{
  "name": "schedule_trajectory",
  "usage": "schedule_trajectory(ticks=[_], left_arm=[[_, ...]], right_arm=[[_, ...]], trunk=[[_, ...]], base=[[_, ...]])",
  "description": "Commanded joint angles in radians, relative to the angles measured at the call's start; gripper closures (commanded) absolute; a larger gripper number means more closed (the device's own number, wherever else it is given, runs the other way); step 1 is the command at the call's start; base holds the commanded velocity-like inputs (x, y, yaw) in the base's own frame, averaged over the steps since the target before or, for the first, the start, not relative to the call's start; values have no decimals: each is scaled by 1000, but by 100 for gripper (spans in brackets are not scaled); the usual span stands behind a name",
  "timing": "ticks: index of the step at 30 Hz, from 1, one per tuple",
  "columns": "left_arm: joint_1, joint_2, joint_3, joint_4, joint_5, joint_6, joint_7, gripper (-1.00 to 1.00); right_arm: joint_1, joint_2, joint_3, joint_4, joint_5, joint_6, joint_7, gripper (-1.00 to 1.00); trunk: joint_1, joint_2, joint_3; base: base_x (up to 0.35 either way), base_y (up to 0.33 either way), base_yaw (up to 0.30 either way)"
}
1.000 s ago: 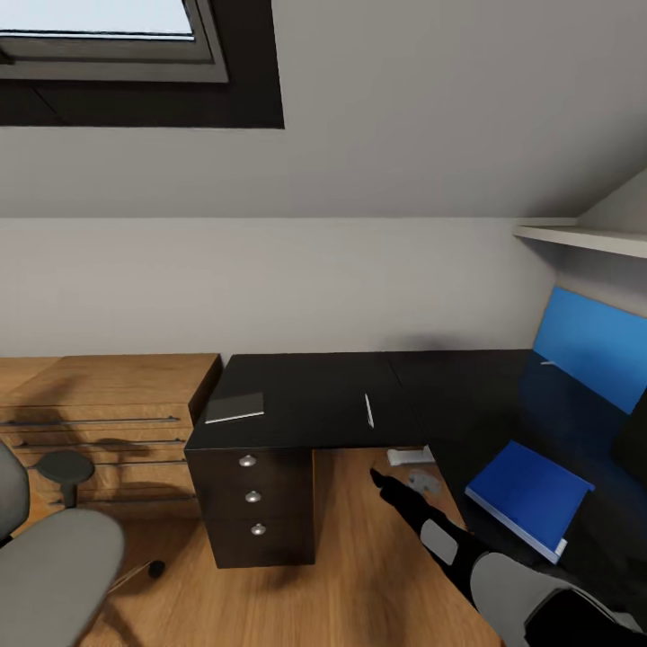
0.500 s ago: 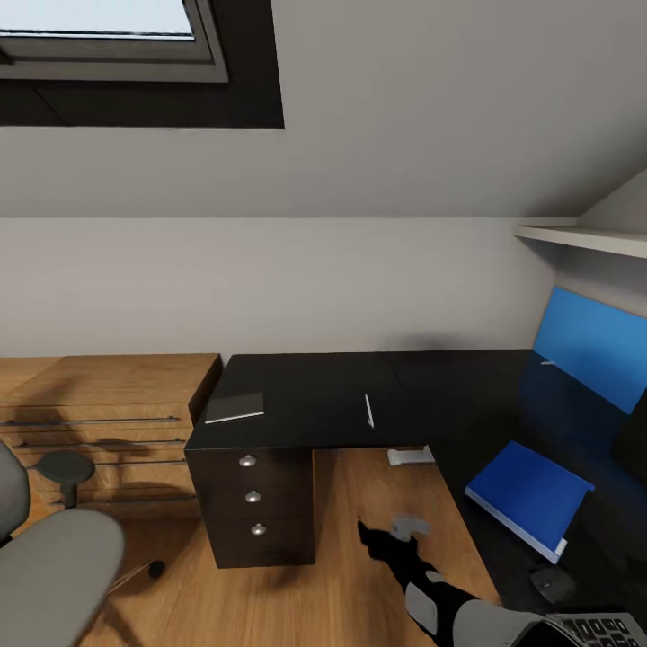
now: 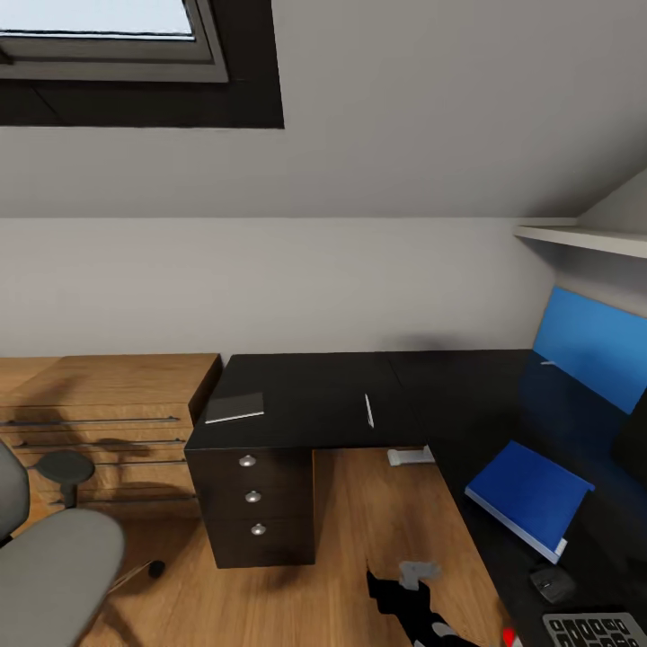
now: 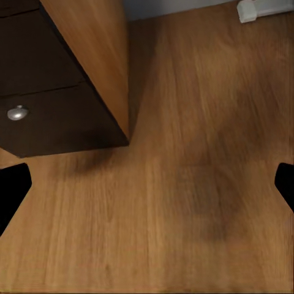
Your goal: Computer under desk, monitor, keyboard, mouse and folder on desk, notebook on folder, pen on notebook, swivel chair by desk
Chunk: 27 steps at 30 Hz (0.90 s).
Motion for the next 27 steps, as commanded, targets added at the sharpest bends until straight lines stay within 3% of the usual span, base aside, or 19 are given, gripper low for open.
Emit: schedule_trajectory(ticks=[1,12,27], left_arm=[[0,1,-5,0,11,-3,-4,-100],[0,1,-4,1,14,-3,-3,-100],[0,1,-5,1,14,-3,-4,-100]], right_arm=[[8,-5,4,2,-8,-5,5,-100],[35,-50,4,2,-5,-11,2,-100],[40,-59,3,3,-7,-12,1,-100]], trunk=[[0,-1,-1],[0,-1,-1],[0,-1,-1]], base=[[0,0,0],[0,0,0],[0,0,0]])
